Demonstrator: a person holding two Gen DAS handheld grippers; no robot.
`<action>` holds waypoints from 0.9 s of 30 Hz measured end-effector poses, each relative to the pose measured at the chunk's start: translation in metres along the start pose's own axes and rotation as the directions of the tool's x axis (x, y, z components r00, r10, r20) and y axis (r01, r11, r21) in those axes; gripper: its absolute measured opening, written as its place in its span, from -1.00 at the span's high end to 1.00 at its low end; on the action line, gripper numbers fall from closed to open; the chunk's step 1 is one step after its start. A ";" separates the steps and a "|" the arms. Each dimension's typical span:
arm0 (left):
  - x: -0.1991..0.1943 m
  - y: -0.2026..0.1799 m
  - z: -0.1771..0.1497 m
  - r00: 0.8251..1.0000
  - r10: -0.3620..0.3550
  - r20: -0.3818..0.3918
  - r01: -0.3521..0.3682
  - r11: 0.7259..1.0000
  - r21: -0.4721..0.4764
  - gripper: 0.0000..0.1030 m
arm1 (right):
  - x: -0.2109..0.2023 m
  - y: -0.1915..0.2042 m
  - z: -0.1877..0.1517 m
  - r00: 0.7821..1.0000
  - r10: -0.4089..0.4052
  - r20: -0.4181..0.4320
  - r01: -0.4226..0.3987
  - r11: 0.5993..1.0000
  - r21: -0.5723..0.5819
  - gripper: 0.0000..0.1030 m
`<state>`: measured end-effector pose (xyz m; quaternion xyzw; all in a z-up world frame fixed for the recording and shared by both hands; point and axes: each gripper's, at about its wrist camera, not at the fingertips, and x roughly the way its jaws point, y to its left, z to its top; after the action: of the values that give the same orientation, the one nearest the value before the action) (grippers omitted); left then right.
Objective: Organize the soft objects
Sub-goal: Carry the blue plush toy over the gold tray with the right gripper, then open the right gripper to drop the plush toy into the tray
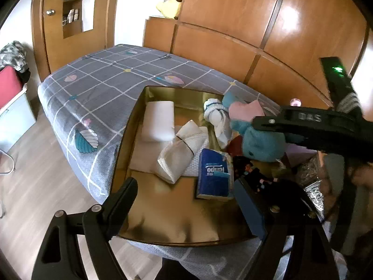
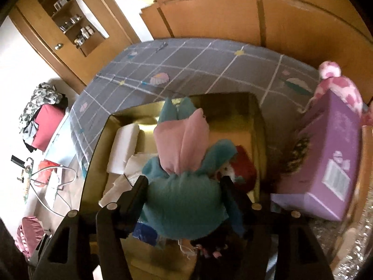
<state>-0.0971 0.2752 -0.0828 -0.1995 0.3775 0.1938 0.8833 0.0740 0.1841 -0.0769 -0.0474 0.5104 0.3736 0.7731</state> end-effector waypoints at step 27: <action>-0.019 -0.041 -0.006 0.999 0.009 0.050 -0.015 0.990 0.138 -0.65 | -0.095 -0.020 -0.060 0.963 -0.120 0.240 0.148 0.984 -0.101 -0.27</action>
<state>-0.0928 0.2335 -0.0641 -0.1306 0.3694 0.1773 0.9028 0.0224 0.0924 -0.0332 -0.0836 0.3889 0.3529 0.8469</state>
